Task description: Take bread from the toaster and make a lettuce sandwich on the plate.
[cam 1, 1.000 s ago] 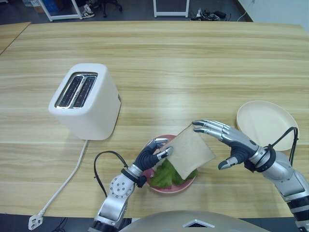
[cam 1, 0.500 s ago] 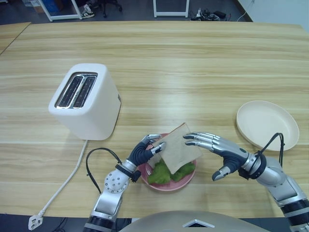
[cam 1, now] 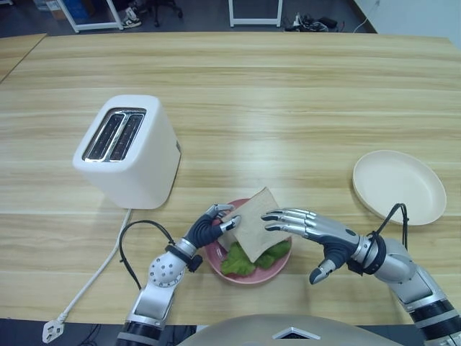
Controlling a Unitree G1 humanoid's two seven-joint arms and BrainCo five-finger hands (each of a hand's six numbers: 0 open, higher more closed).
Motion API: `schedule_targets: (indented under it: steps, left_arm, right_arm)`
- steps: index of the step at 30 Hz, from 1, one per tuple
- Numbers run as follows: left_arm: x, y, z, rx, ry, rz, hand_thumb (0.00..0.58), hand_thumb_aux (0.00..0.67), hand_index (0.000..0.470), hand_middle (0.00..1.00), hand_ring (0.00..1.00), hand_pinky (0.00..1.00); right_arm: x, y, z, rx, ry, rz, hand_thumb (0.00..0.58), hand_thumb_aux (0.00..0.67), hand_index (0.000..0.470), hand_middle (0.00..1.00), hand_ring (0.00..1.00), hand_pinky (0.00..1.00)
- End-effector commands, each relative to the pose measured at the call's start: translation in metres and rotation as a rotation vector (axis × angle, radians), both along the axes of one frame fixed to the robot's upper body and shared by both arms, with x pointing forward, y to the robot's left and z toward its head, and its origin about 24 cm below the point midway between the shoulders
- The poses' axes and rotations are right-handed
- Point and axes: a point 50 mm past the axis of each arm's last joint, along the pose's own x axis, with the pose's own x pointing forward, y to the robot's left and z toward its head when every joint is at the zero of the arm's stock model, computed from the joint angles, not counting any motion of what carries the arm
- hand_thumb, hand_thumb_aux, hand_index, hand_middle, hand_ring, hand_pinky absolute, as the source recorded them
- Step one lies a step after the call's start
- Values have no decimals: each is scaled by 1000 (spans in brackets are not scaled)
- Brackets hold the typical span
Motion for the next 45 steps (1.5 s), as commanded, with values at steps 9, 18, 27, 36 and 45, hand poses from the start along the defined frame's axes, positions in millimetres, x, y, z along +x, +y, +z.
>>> schedule_targets:
  steps: [9, 18, 27, 36, 45]
  left_arm:
    - [-11, 9, -30, 131, 127, -4, 580, 670, 470, 1000, 1000, 1000]
    - [-11, 4, -25, 135, 94, -60, 580, 670, 470, 1000, 1000, 1000]
    - [29, 37, 49, 280, -412, 232, 0, 0, 0, 0, 0, 0]
    - [34, 46, 93, 266, -802, 448, 0, 0, 0, 0, 0, 0]
    - [3, 61, 70, -83, -540, 136, 580, 670, 470, 1000, 1000, 1000]
  right_arm:
    - [19, 12, -85, -368, 164, -47, 0, 0, 0, 0, 0, 0]
    - [13, 24, -113, -434, 172, -18, 0, 0, 0, 0, 0, 0]
    - [7, 26, -126, -521, 158, 22, 0, 0, 0, 0, 0, 0]
    - [7, 26, -128, -552, 129, 48, 0, 0, 0, 0, 0, 0]
    - [69, 3, -13, 235, -164, -376, 580, 670, 470, 1000, 1000, 1000]
